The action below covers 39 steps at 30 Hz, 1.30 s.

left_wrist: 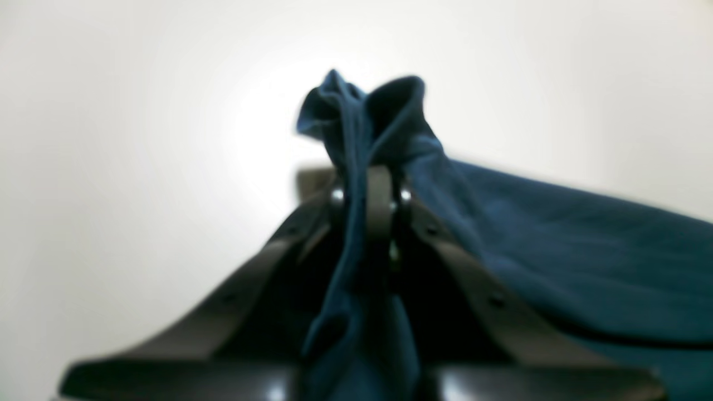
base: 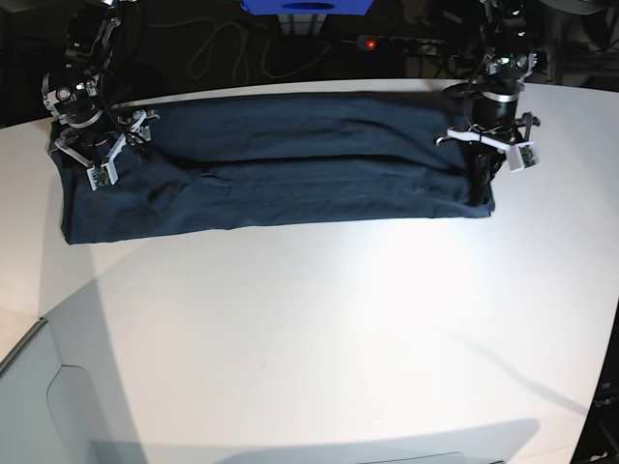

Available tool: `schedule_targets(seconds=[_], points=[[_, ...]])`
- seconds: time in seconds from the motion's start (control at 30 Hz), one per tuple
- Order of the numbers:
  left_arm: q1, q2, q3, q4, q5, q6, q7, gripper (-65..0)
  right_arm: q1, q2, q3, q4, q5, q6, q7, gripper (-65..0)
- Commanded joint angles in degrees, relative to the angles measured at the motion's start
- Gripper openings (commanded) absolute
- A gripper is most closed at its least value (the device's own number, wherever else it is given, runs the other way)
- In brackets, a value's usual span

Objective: Fold the T-shirt properly
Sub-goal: 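Grasp the strip end with the left gripper and fold it toward the right gripper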

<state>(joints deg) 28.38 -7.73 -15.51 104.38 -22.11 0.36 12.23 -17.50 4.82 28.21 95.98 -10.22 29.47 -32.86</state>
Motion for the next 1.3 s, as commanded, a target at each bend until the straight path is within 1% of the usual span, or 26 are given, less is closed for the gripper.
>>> schedule_targets(seconds=[0.0, 0.07, 0.13, 0.33, 0.43, 0.53, 0.6, 0.73, 0.97, 1.03, 1.17, 1.27], points=[[0.2, 0.2, 1.0, 1.9, -0.2, -0.2, -0.8, -65.0, 0.0, 0.6, 0.1, -0.3, -0.4, 0.6, -0.8, -15.8], [0.3, 0.7, 3.2, 3.3, 0.0, -0.2, -0.8, -65.0, 0.0, 0.9, 0.1, -0.8, -0.4, 0.6, -0.8, -15.8], [0.3, 0.9, 7.1, 4.2, 1.6, -0.2, -0.8, -65.0, 0.0, 1.3, 0.1, -1.1, -0.4, 0.6, -0.8, -15.8], [-0.2, 0.9, 22.5, 4.9, 11.0, 0.0, -1.1, -65.0, 0.0, 1.3, 0.1, -1.3, -0.4, 0.6, -0.8, -15.8], [-2.4, 1.0, 30.6, 4.5, 15.6, 0.1, -1.1, -65.0, 0.0, 1.3, 0.1, -1.3, -0.4, 0.6, -0.8, -15.8], [-4.7, 1.0, 37.2, 4.1, 19.1, 0.2, -1.1, -65.0, 0.0, 1.3, 0.1, -1.3, -0.4, 0.6, -0.8, -15.8], [-6.3, 2.1, 39.8, 2.8, 20.1, 0.2, -1.1, -65.0, 0.3, 1.4, 0.1, -1.3, -0.4, 0.6, -0.8, -15.8], [-8.7, 5.4, 40.7, 0.9, 21.5, 0.2, -0.8, -65.0, 0.9, 1.4, 0.1, -1.3, -0.4, 0.6, -0.8, -15.8], [-10.3, 8.9, 40.9, -3.2, 23.4, 0.2, -0.8, -65.0, 1.1, 1.4, 0.0, -1.3, -0.4, 0.6, -0.8, -15.8], [-11.4, 9.3, 41.2, -4.7, 23.3, 0.2, -0.8, -65.0, 1.1, 1.4, 0.0, -1.3, -0.4, 0.6, -0.8, -15.8], [-13.3, 9.0, 44.6, -7.3, 23.4, 0.2, -0.8, -65.0, 1.1, 1.4, -1.0, -1.3, -0.4, 0.6, -0.8, -15.8], [-14.7, 9.2, 46.1, -8.4, 23.4, 0.2, -0.8, -65.0, 1.1, 2.2, -2.4, -1.3, -0.4, 0.6, -0.8, -15.8]])
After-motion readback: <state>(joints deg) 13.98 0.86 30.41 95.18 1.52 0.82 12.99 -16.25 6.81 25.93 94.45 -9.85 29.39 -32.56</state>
